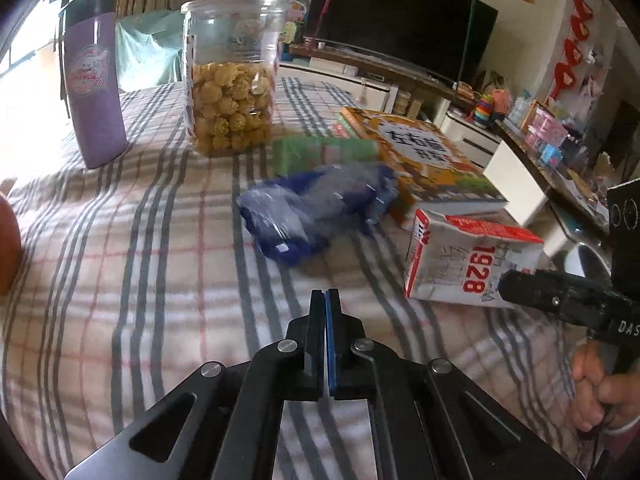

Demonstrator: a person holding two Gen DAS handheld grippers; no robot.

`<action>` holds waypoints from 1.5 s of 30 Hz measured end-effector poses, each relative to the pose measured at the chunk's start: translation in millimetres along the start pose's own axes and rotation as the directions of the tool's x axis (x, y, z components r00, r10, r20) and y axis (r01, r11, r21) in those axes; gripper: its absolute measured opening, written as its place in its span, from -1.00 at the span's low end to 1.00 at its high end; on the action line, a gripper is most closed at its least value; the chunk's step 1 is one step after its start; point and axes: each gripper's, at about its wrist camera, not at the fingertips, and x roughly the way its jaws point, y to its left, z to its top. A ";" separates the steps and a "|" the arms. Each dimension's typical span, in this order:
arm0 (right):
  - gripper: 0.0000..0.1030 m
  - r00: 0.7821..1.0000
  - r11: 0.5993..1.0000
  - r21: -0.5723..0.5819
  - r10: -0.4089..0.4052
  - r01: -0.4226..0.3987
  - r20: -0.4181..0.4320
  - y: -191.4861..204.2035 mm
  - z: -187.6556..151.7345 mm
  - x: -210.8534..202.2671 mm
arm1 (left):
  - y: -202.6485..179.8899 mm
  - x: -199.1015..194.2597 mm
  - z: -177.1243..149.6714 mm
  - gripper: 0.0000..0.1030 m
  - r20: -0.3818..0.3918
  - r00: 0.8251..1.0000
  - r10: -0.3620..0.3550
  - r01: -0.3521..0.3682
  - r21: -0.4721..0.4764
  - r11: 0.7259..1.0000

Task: Collect trash
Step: 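Grasp blue plastic bag with left tool while right tool grasps red-white milk carton, then carry the blue plastic bag and milk carton over the bin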

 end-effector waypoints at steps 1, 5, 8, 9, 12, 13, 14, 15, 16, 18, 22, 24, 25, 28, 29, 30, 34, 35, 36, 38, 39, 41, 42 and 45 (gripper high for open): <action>-0.28 1.000 1.000 -0.007 -0.004 0.004 0.005 1.1 -2.5 -4.8 | -2.5 -3.8 -2.7 -1.00 0.003 1.000 -0.002 0.002 0.003 1.000; -0.29 1.000 0.999 -0.023 -0.028 0.028 0.011 2.7 -16.6 -25.6 | -5.7 -13.4 -7.5 -0.93 -0.003 1.000 0.019 -0.019 0.002 1.000; -0.29 0.998 0.998 -0.030 -0.058 0.059 0.015 1.5 -29.3 -38.6 | -4.1 -13.8 -1.5 -0.31 -0.013 0.998 0.054 -0.054 -0.012 0.998; -0.29 0.998 0.997 -0.040 -0.067 0.068 0.015 1.8 -33.4 -41.3 | -4.0 -13.4 2.1 0.06 -0.009 0.998 0.068 -0.068 -0.009 0.998; -0.14 0.997 0.995 -0.053 -0.079 0.079 -0.005 0.4 -39.6 -42.4 | -6.6 -11.8 12.4 0.48 0.008 0.996 0.083 -0.083 0.019 0.996; 0.14 0.996 0.995 -0.055 -0.085 0.084 -0.013 -0.5 -40.0 -41.1 | -6.3 -8.5 17.7 0.55 0.007 0.995 0.095 -0.095 0.027 0.995; 0.30 0.996 0.995 -0.054 -0.088 0.087 -0.016 -1.3 -39.0 -39.7 | -5.4 -5.8 20.5 0.55 0.008 0.995 0.100 -0.100 0.035 0.994; 0.47 0.996 0.995 -0.053 -0.085 0.084 -0.011 -1.7 -37.4 -39.0 | -4.5 -2.2 24.3 0.55 0.002 0.995 0.103 -0.103 0.043 0.994; 0.48 0.997 0.995 -0.051 -0.083 0.083 -0.006 -2.3 -35.9 -38.5 | -3.0 2.4 28.9 0.55 -0.009 0.994 0.110 -0.109 0.050 0.993; 0.48 0.997 0.996 -0.043 -0.082 0.082 0.001 -3.9 -30.9 -37.4 | -0.6 9.7 34.4 0.55 -0.016 0.995 0.099 -0.098 0.064 0.993; 0.48 0.999 0.998 -0.028 -0.052 0.052 -0.010 -7.1 -21.4 -28.0 | 3.3 21.2 43.5 0.52 -0.013 0.999 0.041 -0.040 0.084 0.996; 0.48 0.999 0.998 -0.039 -0.045 0.045 -0.017 -5.6 -18.9 -23.3 | 5.8 24.5 47.3 0.44 -0.004 1.000 0.014 -0.014 0.093 0.996; 0.47 0.999 0.998 -0.043 -0.043 0.042 -0.021 -4.2 -18.1 -20.9 | 4.1 24.5 47.5 0.20 0.003 1.000 -0.003 0.003 0.104 0.995; 0.15 0.998 0.996 -0.082 -0.046 0.043 -0.031 3.4 -18.0 -14.4 | 6.9 36.2 48.1 -0.42 -0.014 1.000 -0.005 0.006 0.119 0.993; -0.04 0.998 0.994 -0.093 -0.053 0.049 -0.041 6.0 -18.7 -11.9 | 8.4 37.8 47.3 -0.48 -0.016 1.000 -0.007 0.009 0.114 0.993; -0.19 0.997 0.994 -0.094 -0.054 0.049 -0.049 7.0 -19.5 -10.1 | 9.5 37.5 47.0 -0.55 -0.015 1.000 -0.012 0.013 0.106 0.994; -0.38 0.998 0.996 -0.082 -0.045 0.042 -0.036 8.6 -23.4 -16.2 | 11.2 23.7 40.0 -0.74 0.001 1.000 -0.014 0.014 0.053 0.999; -0.39 0.998 0.996 -0.077 -0.048 0.046 -0.029 8.8 -24.8 -20.0 | 8.6 18.6 35.5 -0.74 0.005 1.000 -0.008 0.007 0.048 0.999; -0.39 0.998 0.996 -0.071 -0.053 0.051 -0.022 8.4 -26.3 -23.9 | 5.5 13.0 30.6 -0.75 0.008 1.000 0.000 0.000 0.045 0.999; -0.39 0.998 0.996 -0.058 -0.062 0.061 -0.011 7.0 -30.3 -31.5 | 1.2 1.6 18.4 -0.76 0.010 1.000 0.011 -0.011 0.028 1.000; -0.39 0.998 0.997 -0.051 -0.064 0.064 -0.007 5.9 -32.4 -35.1 | -1.1 -4.8 10.7 -0.76 0.005 1.000 0.017 -0.017 0.013 1.000; -0.39 0.997 0.996 -0.044 -0.080 0.080 0.004 5.4 -38.9 -43.6 | -7.6 -20.9 -5.4 -0.76 0.009 1.000 0.024 -0.024 -0.020 1.000; -0.39 0.996 0.995 -0.044 -0.086 0.086 0.008 5.6 -42.1 -47.6 | -10.8 -29.2 -12.7 -0.76 0.012 1.000 0.021 -0.021 -0.038 0.999; -0.40 0.994 0.993 -0.046 -0.106 0.107 0.027 9.0 -50.9 -59.4 | -26.8 -55.8 -37.7 -0.77 0.027 0.999 0.032 -0.030 -0.074 0.997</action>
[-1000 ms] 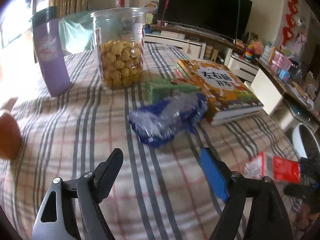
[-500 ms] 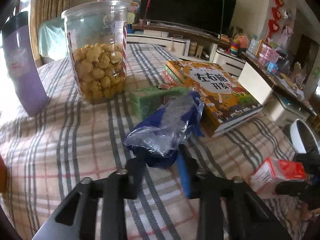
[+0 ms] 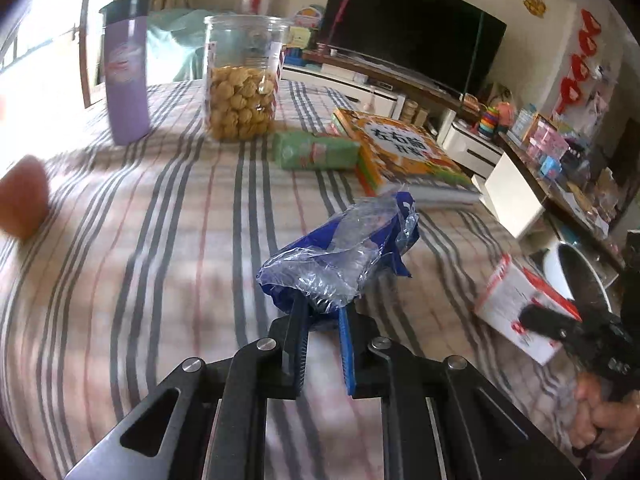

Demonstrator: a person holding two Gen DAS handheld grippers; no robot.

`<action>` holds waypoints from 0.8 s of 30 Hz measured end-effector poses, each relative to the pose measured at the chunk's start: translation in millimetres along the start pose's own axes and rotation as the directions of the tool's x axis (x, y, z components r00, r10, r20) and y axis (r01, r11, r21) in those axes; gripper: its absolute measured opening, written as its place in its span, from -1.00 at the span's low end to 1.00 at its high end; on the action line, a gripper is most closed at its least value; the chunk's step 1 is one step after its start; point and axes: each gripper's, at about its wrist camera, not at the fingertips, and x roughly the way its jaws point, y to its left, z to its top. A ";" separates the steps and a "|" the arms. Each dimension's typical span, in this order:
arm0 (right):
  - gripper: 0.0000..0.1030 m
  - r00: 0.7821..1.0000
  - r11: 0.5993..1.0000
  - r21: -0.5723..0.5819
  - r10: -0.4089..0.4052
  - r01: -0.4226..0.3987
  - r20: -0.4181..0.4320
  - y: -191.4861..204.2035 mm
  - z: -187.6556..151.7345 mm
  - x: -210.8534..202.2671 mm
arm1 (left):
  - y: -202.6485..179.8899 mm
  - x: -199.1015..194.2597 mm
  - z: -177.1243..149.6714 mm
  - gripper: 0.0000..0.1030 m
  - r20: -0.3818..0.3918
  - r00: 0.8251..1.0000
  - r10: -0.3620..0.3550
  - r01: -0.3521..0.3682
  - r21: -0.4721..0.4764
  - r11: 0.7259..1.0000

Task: Collect trash
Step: 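Carry the blue plastic bag and milk carton over the bin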

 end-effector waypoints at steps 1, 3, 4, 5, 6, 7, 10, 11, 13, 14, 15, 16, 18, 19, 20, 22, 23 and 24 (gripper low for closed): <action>-0.40 1.000 1.000 0.000 -0.003 0.003 0.006 1.1 -3.2 -4.8 | -3.9 -6.3 -4.4 -0.77 0.003 1.000 0.000 0.000 -0.008 1.000; -0.40 1.000 1.000 -0.001 -0.010 0.010 0.020 3.3 -9.6 -15.0 | -15.2 -19.7 -17.9 -0.77 0.009 1.000 0.008 -0.008 -0.018 1.000; -0.40 1.000 1.000 -0.001 -0.011 0.011 0.023 4.1 -11.6 -19.0 | -21.4 -25.4 -24.4 -0.77 0.012 1.000 0.012 -0.011 -0.019 1.000; -0.40 1.000 1.000 0.000 -0.013 0.013 0.028 5.0 -14.9 -24.2 | -26.0 -31.7 -29.4 -0.77 0.013 1.000 0.009 -0.009 -0.024 1.000; -0.40 0.999 1.000 0.002 -0.015 0.015 0.033 5.4 -17.5 -28.8 | -32.8 -36.9 -35.4 -0.77 0.013 1.000 0.002 -0.002 -0.028 1.000; -0.40 0.999 1.000 0.005 -0.016 0.016 0.037 5.4 -20.0 -33.2 | -36.6 -41.0 -39.5 -0.77 0.012 1.000 -0.001 0.002 -0.029 1.000; -0.40 0.998 0.999 0.019 -0.027 0.026 0.052 2.8 -27.0 -48.1 | -53.1 -52.3 -49.3 -0.77 0.013 1.000 -0.015 0.015 -0.020 1.000; -0.40 0.998 0.999 0.026 -0.032 0.031 0.061 0.5 -29.9 -55.2 | -58.7 -55.3 -51.5 -0.77 0.014 1.000 -0.022 0.022 -0.019 1.000; -0.40 0.997 0.999 0.037 -0.038 0.035 0.072 -4.0 -34.0 -65.6 | -70.0 -60.9 -55.9 -0.77 0.013 0.999 -0.037 0.037 -0.013 0.999; -0.40 0.996 0.998 0.041 -0.042 0.039 0.077 -6.1 -36.3 -70.0 | -73.5 -62.0 -57.0 -0.77 0.011 0.999 -0.043 0.043 -0.012 0.999; -0.40 0.995 0.998 0.045 -0.048 0.045 0.084 -8.6 -38.9 -75.6 | -77.0 -64.5 -60.2 -0.77 0.010 0.999 -0.049 0.049 -0.010 0.999; -0.40 0.995 0.998 0.048 -0.053 0.049 0.088 -10.3 -40.7 -79.7 | -82.2 -66.7 -61.8 -0.77 0.009 0.999 -0.053 0.054 -0.007 0.999; -0.40 0.993 0.996 0.060 -0.065 0.059 0.099 -16.0 -45.0 -89.9 | -90.6 -69.7 -63.5 -0.77 0.011 0.998 -0.059 0.059 0.001 0.998; -0.40 0.992 0.996 0.065 -0.068 0.062 0.104 -18.0 -46.6 -93.6 | -96.9 -72.3 -64.5 -0.77 0.012 0.998 -0.062 0.062 0.009 0.998; -0.40 0.991 0.995 0.073 -0.074 0.067 0.110 -20.7 -48.0 -98.4 | -100.5 -73.1 -64.8 -0.77 0.011 0.998 -0.064 0.064 0.015 0.998; -0.40 0.989 0.994 0.087 -0.083 0.072 0.122 -26.0 -49.6 -106.9 | -111.0 -75.7 -64.9 -0.77 0.010 0.998 -0.068 0.067 0.029 0.997; -0.40 0.988 0.993 0.094 -0.086 0.074 0.129 -28.8 -50.4 -111.7 | -114.8 -75.8 -64.7 -0.77 0.009 0.997 -0.070 0.070 0.036 0.997; -0.40 0.987 0.992 0.099 -0.089 0.076 0.136 -30.7 -51.1 -116.1 | -119.5 -76.8 -64.8 -0.77 0.008 0.997 -0.073 0.072 0.045 0.996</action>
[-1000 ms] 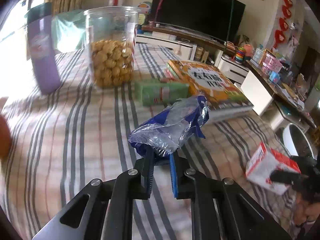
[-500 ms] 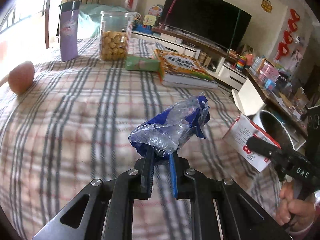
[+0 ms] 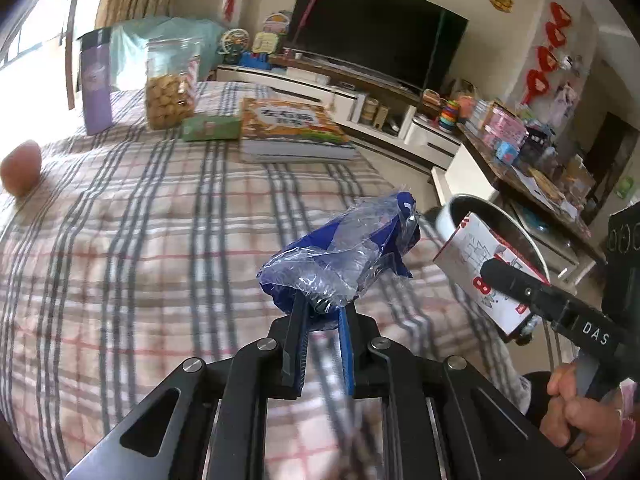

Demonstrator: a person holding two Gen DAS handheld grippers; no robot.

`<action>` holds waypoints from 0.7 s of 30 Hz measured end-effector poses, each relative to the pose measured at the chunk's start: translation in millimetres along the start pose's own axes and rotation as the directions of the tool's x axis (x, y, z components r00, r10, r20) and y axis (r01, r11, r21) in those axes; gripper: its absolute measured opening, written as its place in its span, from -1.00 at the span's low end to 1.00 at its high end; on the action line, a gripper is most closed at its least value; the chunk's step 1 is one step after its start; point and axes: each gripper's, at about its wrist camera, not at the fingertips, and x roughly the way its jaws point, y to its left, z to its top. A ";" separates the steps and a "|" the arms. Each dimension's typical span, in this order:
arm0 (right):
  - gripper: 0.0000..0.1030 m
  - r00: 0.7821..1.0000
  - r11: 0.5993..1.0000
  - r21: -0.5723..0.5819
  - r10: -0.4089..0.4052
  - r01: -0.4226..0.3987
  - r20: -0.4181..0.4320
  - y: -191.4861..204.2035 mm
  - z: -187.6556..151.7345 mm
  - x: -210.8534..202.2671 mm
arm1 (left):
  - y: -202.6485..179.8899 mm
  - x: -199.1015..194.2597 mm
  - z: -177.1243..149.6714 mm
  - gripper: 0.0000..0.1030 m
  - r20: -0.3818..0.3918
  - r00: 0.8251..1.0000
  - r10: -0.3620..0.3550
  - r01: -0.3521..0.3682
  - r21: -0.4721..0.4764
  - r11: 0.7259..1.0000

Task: Collect trash
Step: 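Carry the blue plastic bag and milk carton over the bin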

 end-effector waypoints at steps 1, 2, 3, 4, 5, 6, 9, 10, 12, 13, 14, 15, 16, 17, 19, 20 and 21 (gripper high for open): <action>-0.40 1.000 1.000 0.004 -0.002 0.002 0.006 -2.2 0.1 -3.7 | -3.7 -0.4 0.2 -0.77 0.000 1.000 0.000 0.000 0.008 1.000; -0.40 1.000 1.000 0.010 -0.005 0.005 0.012 -4.6 0.2 -7.4 | -7.1 -0.3 0.3 -0.77 -0.001 1.000 -0.002 0.002 0.016 1.000; -0.40 1.000 1.000 0.015 -0.010 0.009 0.018 -7.0 0.1 -10.6 | -11.5 -0.3 0.4 -0.77 -0.004 1.000 -0.006 0.006 0.023 1.000; -0.40 1.000 1.000 0.020 -0.014 0.014 0.023 -9.3 -0.2 -13.8 | -14.1 0.5 0.3 -0.77 -0.008 1.000 -0.009 0.009 0.027 1.000; -0.40 0.999 0.999 0.026 -0.020 0.019 0.029 -12.5 0.0 -17.7 | -18.0 0.8 0.3 -0.77 -0.010 1.000 -0.013 0.013 0.034 0.999; -0.40 0.999 0.999 0.029 -0.023 0.022 0.034 -14.1 -0.5 -19.7 | -20.4 2.0 0.8 -0.77 -0.010 1.000 -0.014 0.014 0.040 0.999; -0.40 0.998 0.999 0.036 -0.036 0.034 0.047 -19.4 -0.8 -28.2 | -30.4 3.4 0.1 -0.77 -0.012 1.000 -0.023 0.024 0.058 0.998; -0.40 0.998 0.998 0.038 -0.041 0.039 0.050 -21.9 -0.6 -31.2 | -34.7 4.0 0.2 -0.77 -0.013 1.000 -0.027 0.028 0.066 0.997; -0.40 0.997 0.998 0.043 -0.051 0.049 0.056 -26.5 -0.8 -36.6 | -40.0 7.7 1.6 -0.77 -0.016 0.999 -0.033 0.034 0.074 0.997; -0.40 0.997 0.997 0.047 -0.057 0.054 0.060 -29.4 -0.5 -39.1 | -43.9 8.8 2.3 -0.77 -0.018 0.999 -0.038 0.039 0.081 0.996; -0.40 0.996 0.997 0.050 -0.062 0.059 0.062 -31.9 -0.7 -41.1 | -47.1 11.0 3.4 -0.77 -0.019 0.999 -0.039 0.041 0.085 0.996; -0.40 0.996 0.997 0.053 -0.068 0.064 0.066 -34.6 -1.0 -43.2 | -50.0 12.8 4.1 -0.77 -0.020 0.999 -0.042 0.043 0.090 0.995; -0.40 0.995 0.996 0.057 -0.073 0.070 0.069 -36.9 -1.3 -45.2 | -52.8 14.8 5.4 -0.77 -0.022 0.999 -0.045 0.047 0.095 0.994; -0.40 0.994 0.995 0.063 -0.079 0.074 0.073 -39.7 -1.1 -47.1 | -56.1 16.4 6.3 -0.77 -0.023 0.999 -0.048 0.050 0.101 0.994; -0.40 0.993 0.994 0.073 -0.087 0.081 0.080 -45.5 -1.1 -51.3 | -61.5 19.6 7.8 -0.77 -0.025 0.998 -0.050 0.053 0.113 0.992; -0.40 0.992 0.993 0.079 -0.094 0.087 0.084 -48.7 -0.8 -53.4 | -64.8 21.5 9.0 -0.77 -0.025 0.998 -0.051 0.054 0.119 0.991; -0.40 0.991 0.992 0.083 -0.099 0.091 0.088 -51.8 -0.9 -55.5 | -66.5 23.4 9.9 -0.77 -0.027 0.998 -0.053 0.055 0.123 0.991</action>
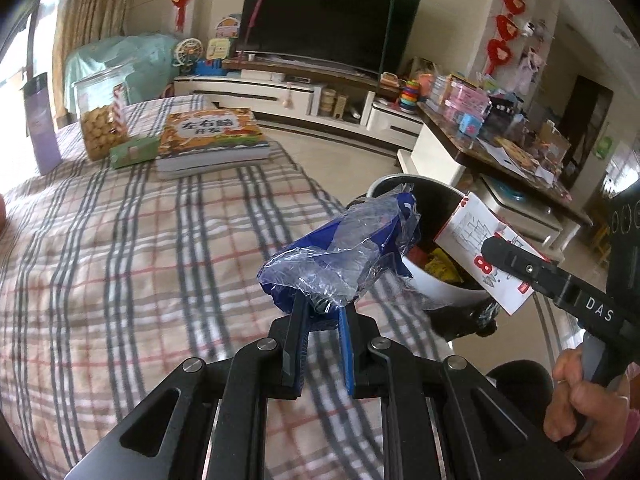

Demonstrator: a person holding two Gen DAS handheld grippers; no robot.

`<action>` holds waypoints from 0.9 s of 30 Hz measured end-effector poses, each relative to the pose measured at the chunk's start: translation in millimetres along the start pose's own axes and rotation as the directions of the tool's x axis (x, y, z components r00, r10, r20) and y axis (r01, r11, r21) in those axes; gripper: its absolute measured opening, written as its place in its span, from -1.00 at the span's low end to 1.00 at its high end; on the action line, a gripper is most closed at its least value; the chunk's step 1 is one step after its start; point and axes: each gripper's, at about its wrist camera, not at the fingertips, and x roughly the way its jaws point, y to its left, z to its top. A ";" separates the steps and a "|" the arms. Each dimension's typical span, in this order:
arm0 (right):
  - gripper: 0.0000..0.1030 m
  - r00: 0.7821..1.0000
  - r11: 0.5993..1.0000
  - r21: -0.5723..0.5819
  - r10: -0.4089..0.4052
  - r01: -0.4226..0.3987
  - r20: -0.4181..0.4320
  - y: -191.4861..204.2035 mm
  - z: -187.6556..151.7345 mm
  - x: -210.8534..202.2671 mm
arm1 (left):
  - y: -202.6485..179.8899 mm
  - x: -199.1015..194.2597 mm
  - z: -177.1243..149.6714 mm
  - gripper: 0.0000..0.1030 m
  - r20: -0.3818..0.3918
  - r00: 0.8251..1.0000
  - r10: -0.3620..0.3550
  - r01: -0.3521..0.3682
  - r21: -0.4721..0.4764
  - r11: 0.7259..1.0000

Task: Collect trash
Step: 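Carry the blue plastic bag and milk carton over the bin, then hold the blue bag and milk carton above the bin opening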

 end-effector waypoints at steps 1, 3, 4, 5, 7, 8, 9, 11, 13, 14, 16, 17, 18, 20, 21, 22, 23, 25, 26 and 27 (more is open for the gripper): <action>-0.40 1.000 1.000 0.003 -0.004 0.004 0.003 -2.0 0.2 -1.5 | -2.1 2.5 1.4 -0.77 -0.002 1.000 -0.002 0.002 0.004 1.000; -0.40 1.000 1.000 0.010 -0.013 0.013 0.009 -8.1 1.0 -4.6 | -6.5 6.9 3.9 -0.77 -0.004 1.000 -0.005 0.005 0.014 1.000; -0.40 1.000 1.000 0.014 -0.018 0.018 0.013 -11.1 1.8 -5.9 | -9.0 8.4 4.2 -0.77 -0.005 1.000 -0.006 0.007 0.018 1.000; -0.40 1.000 1.000 0.018 -0.022 0.022 0.015 -13.8 2.3 -6.9 | -11.7 10.5 5.2 -0.77 -0.006 1.000 -0.008 0.008 0.022 1.000; -0.40 0.999 0.999 0.027 -0.030 0.030 0.021 -19.2 3.3 -9.4 | -16.7 13.1 6.6 -0.77 -0.008 1.000 -0.013 0.013 0.026 1.000; -0.40 0.999 0.999 0.029 -0.033 0.032 0.023 -21.3 3.7 -10.6 | -19.1 14.9 7.4 -0.77 -0.010 1.000 -0.014 0.014 0.030 0.999; -0.40 0.999 0.999 0.030 -0.037 0.036 0.025 -23.0 3.5 -11.4 | -20.4 16.8 8.3 -0.77 -0.011 1.000 -0.016 0.016 0.032 0.999; -0.40 0.999 0.999 0.035 -0.043 0.042 0.027 -26.9 4.3 -12.1 | -23.9 20.4 9.8 -0.77 -0.014 1.000 -0.020 0.020 0.037 0.999; -0.40 0.998 0.998 0.041 -0.049 0.048 0.029 -30.2 4.6 -12.9 | -26.5 23.9 11.6 -0.77 -0.016 1.000 -0.023 0.023 0.042 0.999; -0.40 0.998 0.998 0.044 -0.051 0.050 0.030 -31.9 4.8 -13.2 | -28.4 25.7 12.6 -0.77 -0.017 1.000 -0.024 0.025 0.044 0.999; -0.40 0.998 0.997 0.048 -0.056 0.054 0.032 -34.8 5.4 -14.3 | -30.2 27.9 14.2 -0.77 -0.018 0.999 -0.027 0.027 0.048 0.998; -0.40 0.998 0.997 0.050 -0.057 0.055 0.033 -35.8 5.6 -14.7 | -31.1 28.4 14.2 -0.77 -0.019 0.999 -0.028 0.029 0.050 0.998; -0.40 0.998 0.997 0.051 -0.058 0.056 0.035 -36.5 5.5 -15.3 | -32.9 27.9 13.5 -0.77 -0.019 0.999 -0.028 0.029 0.051 0.998; -0.40 0.997 0.997 0.052 -0.061 0.059 0.037 -37.9 5.5 -16.5 | -34.8 29.7 14.7 -0.77 -0.020 0.999 -0.028 0.029 0.055 0.998; -0.40 0.997 0.997 0.052 -0.063 0.061 0.039 -38.6 5.5 -16.9 | -35.9 30.1 14.9 -0.77 -0.020 0.999 -0.028 0.029 0.057 0.998; -0.40 0.997 0.997 0.054 -0.064 0.062 0.040 -39.8 5.7 -17.4 | -36.9 31.1 15.6 -0.77 -0.020 0.999 -0.027 0.029 0.060 0.998; -0.40 0.997 0.996 0.057 -0.065 0.062 0.041 -40.9 5.8 -17.9 | -38.1 31.4 15.9 -0.77 -0.020 0.999 -0.027 0.029 0.061 0.998; -0.40 0.997 0.996 0.060 -0.066 0.064 0.043 -42.9 6.3 -18.8 | -39.3 32.4 16.6 -0.77 -0.020 0.999 -0.028 0.030 0.063 0.998; -0.40 0.997 0.996 0.061 -0.068 0.065 0.043 -43.3 6.4 -19.3 | -40.2 32.9 17.0 -0.77 -0.020 0.999 -0.028 0.030 0.065 0.997; -0.40 0.997 0.996 0.061 -0.068 0.065 0.043 -43.9 6.5 -19.8 | -40.4 33.6 17.1 -0.77 -0.020 0.999 -0.029 0.030 0.066 0.997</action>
